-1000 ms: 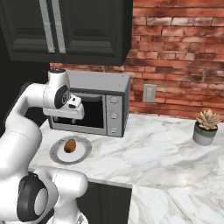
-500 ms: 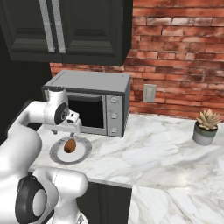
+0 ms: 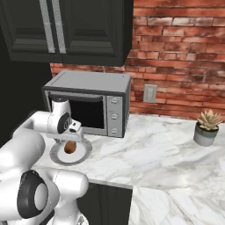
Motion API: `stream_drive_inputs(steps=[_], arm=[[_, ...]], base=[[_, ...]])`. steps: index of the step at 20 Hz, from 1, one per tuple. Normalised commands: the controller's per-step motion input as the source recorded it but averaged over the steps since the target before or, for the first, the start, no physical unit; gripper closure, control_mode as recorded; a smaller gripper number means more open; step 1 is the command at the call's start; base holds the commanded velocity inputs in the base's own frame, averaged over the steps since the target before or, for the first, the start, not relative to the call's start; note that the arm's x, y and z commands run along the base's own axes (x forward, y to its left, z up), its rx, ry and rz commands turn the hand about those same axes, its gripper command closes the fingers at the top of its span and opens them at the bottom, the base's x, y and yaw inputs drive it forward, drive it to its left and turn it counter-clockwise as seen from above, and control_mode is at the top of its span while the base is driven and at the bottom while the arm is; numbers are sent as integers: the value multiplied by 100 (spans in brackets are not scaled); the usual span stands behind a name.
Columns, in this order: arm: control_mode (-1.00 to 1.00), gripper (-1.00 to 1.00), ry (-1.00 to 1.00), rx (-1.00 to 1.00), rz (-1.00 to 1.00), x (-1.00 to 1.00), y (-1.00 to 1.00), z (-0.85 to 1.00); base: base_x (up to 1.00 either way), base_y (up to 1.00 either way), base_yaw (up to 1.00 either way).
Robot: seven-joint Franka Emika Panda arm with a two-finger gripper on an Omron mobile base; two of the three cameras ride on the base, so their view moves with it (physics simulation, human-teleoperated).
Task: Place the potato on the rack of the oven.
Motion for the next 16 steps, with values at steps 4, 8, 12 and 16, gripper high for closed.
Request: stream_drive_inputs(steps=[4,8,12,16], arm=[[-100,-100,0,-7,0,2,0,-42],[-100,-100,0,-7,0,1,0,-39],[-100,-100,-1,-2,0,3,2,-24],[-100,-100,-2,0,0,7,0,-7]], base=[[0,0,0],[0,0,0],[0,0,0],[0,0,0]])
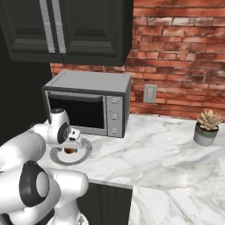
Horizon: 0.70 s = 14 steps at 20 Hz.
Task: Place the potato on the rack of the oven.
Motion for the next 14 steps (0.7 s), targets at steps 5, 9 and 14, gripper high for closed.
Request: stream_drive_inputs(steps=[5,9,14], arm=[[-100,-100,-1,0,0,11,0,-4],[-100,-100,-2,0,0,17,0,-9],[-100,-100,-1,0,0,12,0,-14]], base=[[0,0,0],[0,0,0],[0,0,0]])
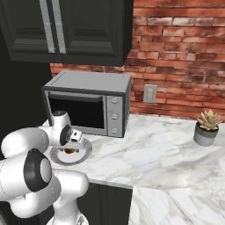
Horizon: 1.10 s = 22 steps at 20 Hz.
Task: Place the potato on the rack of the oven.
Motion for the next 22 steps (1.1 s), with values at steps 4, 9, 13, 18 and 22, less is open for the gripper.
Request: stream_drive_inputs(steps=[4,9,13,18,22], arm=[[-100,100,0,0,0,1,0,-10],[-100,100,0,0,0,0,0,0],[-100,100,-11,0,0,-32,0,28],[-100,100,-19,11,-1,-96,-18,100],[-100,100,-11,13,-3,-100,-40,100]], base=[[0,0,0],[0,0,0],[0,0,0],[0,0,0],[0,0,0]])
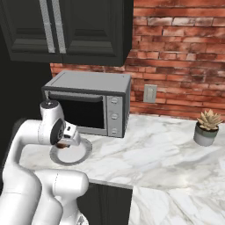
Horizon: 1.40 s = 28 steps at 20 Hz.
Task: Place the potato on the rack of the oven.
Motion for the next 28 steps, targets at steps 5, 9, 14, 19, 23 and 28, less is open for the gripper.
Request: stream_drive_inputs(steps=[5,9,14,19,23,28], arm=[[-100,100,-10,1,-2,-96,-27,100],[-100,100,-3,-11,0,-66,-5,87],[-100,100,-17,-9,0,-73,-2,13],[-100,100,0,0,0,-6,-17,-10],[-100,100,0,0,0,0,-6,0],[100,100,-1,0,0,-15,0,0]], base=[[0,0,0],[0,0,0],[0,0,0],[0,0,0],[0,0,0],[-15,0,0]])
